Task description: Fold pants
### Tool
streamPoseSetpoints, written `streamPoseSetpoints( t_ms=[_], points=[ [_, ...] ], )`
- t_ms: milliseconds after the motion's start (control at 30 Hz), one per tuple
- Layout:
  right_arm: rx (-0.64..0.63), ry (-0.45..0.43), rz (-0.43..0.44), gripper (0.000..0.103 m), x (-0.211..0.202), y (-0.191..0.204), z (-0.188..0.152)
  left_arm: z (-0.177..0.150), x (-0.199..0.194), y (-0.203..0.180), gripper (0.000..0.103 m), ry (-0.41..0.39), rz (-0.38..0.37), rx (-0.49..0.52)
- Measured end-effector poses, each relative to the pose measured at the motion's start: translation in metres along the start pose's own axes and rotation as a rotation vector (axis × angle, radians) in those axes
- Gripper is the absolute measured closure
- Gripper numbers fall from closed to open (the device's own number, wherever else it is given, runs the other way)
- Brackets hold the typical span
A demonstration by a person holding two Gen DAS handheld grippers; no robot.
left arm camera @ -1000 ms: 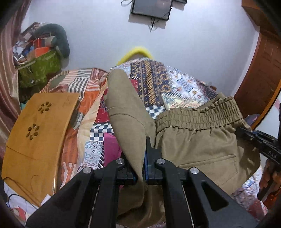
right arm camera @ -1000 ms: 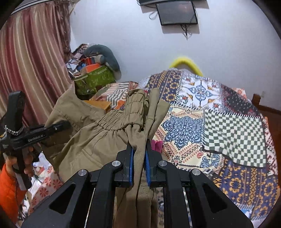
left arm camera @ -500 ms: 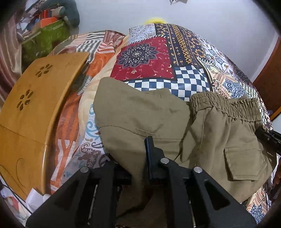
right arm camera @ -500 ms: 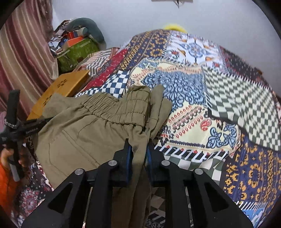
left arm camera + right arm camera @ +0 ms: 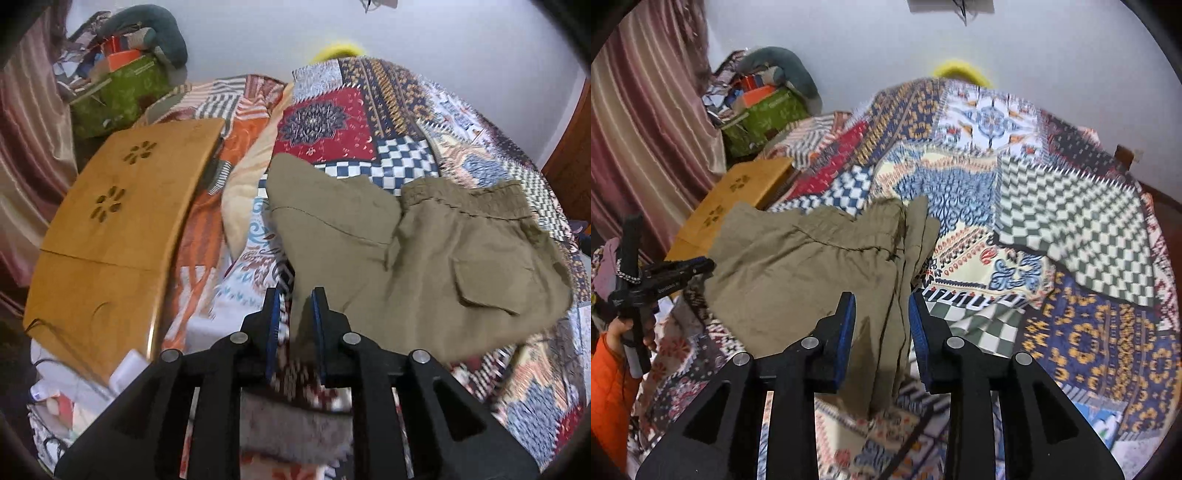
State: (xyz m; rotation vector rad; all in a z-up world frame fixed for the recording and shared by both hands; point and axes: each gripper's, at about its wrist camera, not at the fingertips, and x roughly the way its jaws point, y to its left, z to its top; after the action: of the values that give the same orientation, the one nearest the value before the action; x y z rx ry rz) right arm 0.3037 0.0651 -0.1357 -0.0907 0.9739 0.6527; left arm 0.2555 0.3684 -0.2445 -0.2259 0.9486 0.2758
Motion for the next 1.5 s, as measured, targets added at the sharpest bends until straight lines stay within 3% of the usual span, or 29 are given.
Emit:
streamPoseSetpoints(
  t_ms=[267,400,767,833,933,1000,1133,1200,1300,1333,1467,1500],
  points=[
    [-0.014,-0.177,0.052,0.076,-0.086,0.019,0.003,-0.01,-0.117,-0.046,0.087,-0.203,-0.019,0.066],
    [-0.061,-0.294,0.029,0.076,-0.127,0.036,0.0,-0.017,-0.185,-0.075,0.087,-0.333,-0.074,0.076],
    [-0.175,-0.551,0.079,0.076,-0.238,0.096,-0.038,-0.064,-0.34,-0.137,0.085,-0.644,-0.149,0.133],
    [-0.194,-0.586,0.086,0.076,-0.252,0.107,-0.047,-0.076,-0.361,-0.145,0.081,-0.687,-0.153,0.141],
    [-0.224,-0.637,0.084,0.076,-0.27,0.122,-0.06,-0.095,-0.384,-0.155,0.06,-0.757,-0.133,0.153],
    [-0.225,-0.659,0.083,0.075,-0.276,0.127,-0.067,-0.106,-0.394,-0.159,0.039,-0.789,-0.13,0.145],
    [-0.199,-0.711,0.078,0.042,-0.286,0.133,-0.081,-0.123,-0.406,-0.165,0.03,-0.815,-0.126,0.137],
    [-0.198,-0.721,0.061,0.042,-0.287,0.135,-0.086,-0.129,-0.41,-0.168,0.018,-0.823,-0.125,0.133],
    [-0.188,-0.731,0.04,0.026,-0.288,0.136,-0.09,-0.137,-0.416,-0.168,0.007,-0.839,-0.133,0.118],
    [-0.185,-0.735,0.035,0.02,-0.29,0.135,-0.09,-0.139,-0.418,-0.168,0.006,-0.844,-0.133,0.114],
    [-0.178,-0.747,0.006,0.016,-0.296,0.137,-0.093,-0.142,-0.419,-0.166,0.002,-0.846,-0.131,0.103],
    [-0.175,-0.749,0.001,0.01,-0.298,0.137,-0.095,-0.143,-0.419,-0.166,0.002,-0.845,-0.133,0.1]
  ],
)
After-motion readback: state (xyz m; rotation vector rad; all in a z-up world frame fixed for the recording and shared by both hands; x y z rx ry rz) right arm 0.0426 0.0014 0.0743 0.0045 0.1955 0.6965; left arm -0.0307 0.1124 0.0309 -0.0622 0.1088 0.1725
